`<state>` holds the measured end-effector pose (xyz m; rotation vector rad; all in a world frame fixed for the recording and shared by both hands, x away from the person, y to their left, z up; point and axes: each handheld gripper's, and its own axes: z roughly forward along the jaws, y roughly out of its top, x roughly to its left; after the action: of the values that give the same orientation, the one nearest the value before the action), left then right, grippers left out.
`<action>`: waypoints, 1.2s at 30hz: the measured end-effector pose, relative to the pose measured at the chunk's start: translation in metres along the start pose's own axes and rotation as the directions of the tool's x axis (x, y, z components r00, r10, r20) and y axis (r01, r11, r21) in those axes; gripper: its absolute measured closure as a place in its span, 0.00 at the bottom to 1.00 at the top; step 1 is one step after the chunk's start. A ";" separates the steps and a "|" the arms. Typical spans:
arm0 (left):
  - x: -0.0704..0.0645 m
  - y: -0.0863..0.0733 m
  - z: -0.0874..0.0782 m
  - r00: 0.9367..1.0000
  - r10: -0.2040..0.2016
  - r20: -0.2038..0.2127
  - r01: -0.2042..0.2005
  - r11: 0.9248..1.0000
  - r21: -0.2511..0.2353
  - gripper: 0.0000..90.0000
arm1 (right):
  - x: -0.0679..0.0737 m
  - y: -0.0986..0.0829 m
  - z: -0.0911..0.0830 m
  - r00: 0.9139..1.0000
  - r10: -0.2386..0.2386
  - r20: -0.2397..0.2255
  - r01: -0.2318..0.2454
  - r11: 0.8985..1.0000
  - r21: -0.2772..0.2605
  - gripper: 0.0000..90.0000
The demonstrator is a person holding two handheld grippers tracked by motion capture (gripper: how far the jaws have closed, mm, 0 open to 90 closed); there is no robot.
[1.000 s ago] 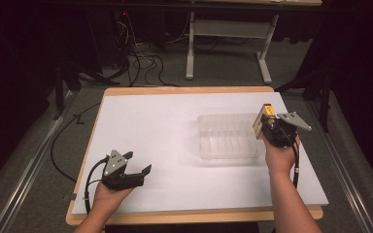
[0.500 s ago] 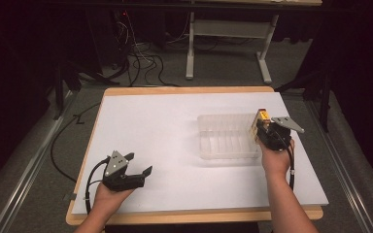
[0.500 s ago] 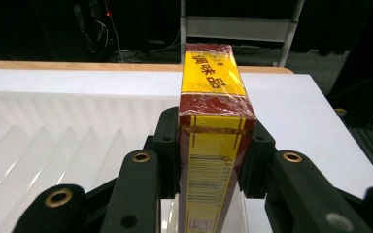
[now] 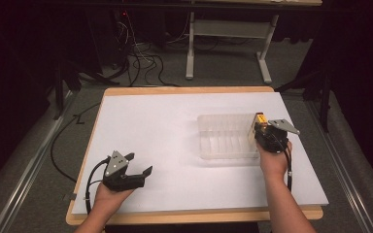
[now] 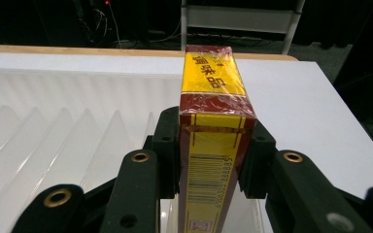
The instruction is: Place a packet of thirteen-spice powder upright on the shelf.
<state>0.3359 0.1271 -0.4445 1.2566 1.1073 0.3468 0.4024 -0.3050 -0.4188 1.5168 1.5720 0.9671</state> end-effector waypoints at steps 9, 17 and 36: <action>0.000 0.000 0.000 1.000 0.001 0.002 -0.001 1.000 0.002 0.21 | 0.000 0.001 -0.001 1.000 -0.008 -0.015 0.008 1.000 -0.005 0.70; 0.000 0.000 -0.001 1.000 -0.001 0.001 0.001 1.000 0.001 0.21 | -0.001 0.003 -0.006 1.000 -0.001 -0.029 0.001 1.000 -0.012 0.57; 0.000 -0.004 0.000 1.000 -0.018 -0.024 0.018 1.000 0.012 0.20 | 0.021 0.012 -0.064 0.976 -0.078 -0.204 0.070 0.997 -0.046 0.19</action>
<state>0.3346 0.1251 -0.4482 1.2554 1.1423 0.3425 0.3499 -0.2853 -0.3800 1.3569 1.7305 1.1350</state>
